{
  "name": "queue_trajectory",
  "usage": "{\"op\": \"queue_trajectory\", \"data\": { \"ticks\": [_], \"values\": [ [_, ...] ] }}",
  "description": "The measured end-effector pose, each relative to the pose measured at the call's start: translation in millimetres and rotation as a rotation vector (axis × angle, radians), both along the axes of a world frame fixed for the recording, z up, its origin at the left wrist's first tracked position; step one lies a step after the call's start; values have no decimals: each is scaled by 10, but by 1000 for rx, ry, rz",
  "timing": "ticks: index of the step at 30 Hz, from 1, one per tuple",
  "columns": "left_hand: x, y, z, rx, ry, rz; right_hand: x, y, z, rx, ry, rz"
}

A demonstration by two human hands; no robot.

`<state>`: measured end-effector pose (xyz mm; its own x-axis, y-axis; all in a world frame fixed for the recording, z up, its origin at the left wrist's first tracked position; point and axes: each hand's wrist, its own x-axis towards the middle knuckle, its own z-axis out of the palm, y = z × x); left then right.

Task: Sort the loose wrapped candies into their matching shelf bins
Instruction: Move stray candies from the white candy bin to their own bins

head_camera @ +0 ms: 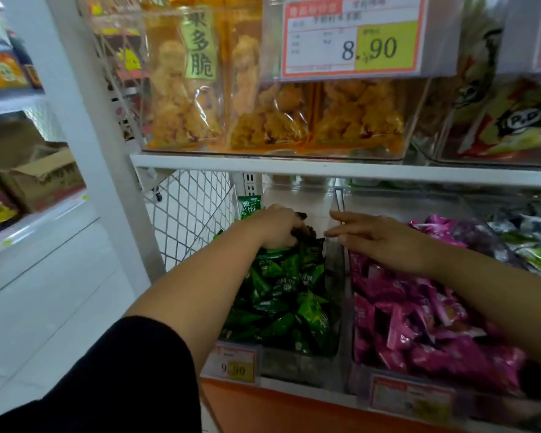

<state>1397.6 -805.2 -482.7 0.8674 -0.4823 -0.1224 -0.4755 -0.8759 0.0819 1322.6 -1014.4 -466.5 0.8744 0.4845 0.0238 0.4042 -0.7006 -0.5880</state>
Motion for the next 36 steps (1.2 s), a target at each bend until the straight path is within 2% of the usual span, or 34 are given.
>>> {"op": "queue_trajectory", "data": {
  "ticks": [6, 14, 18, 22, 26, 29, 36],
  "values": [
    [-40, 394, -15, 94, -23, -17, -5, 12, -11, 6, -6, -3],
    [-169, 579, 19, -141, -8, 12, -16, 38, 5, -3, -5, -12],
    [-304, 589, 63, -318, 4, 86, -15, 47, -2, 15, -2, -11],
    [-382, 559, 167, -331, 30, 219, -30, 39, -14, 25, -11, -9],
    [-441, 531, 248, -386, 154, 382, -36, 46, -4, 10, -6, 6],
    [-521, 431, 205, -328, 218, 457, -35, 61, 6, -5, -11, 7],
    [-706, 179, 49, -488, 233, 322, -46, 43, 13, -37, -24, 3]
  ]
}}
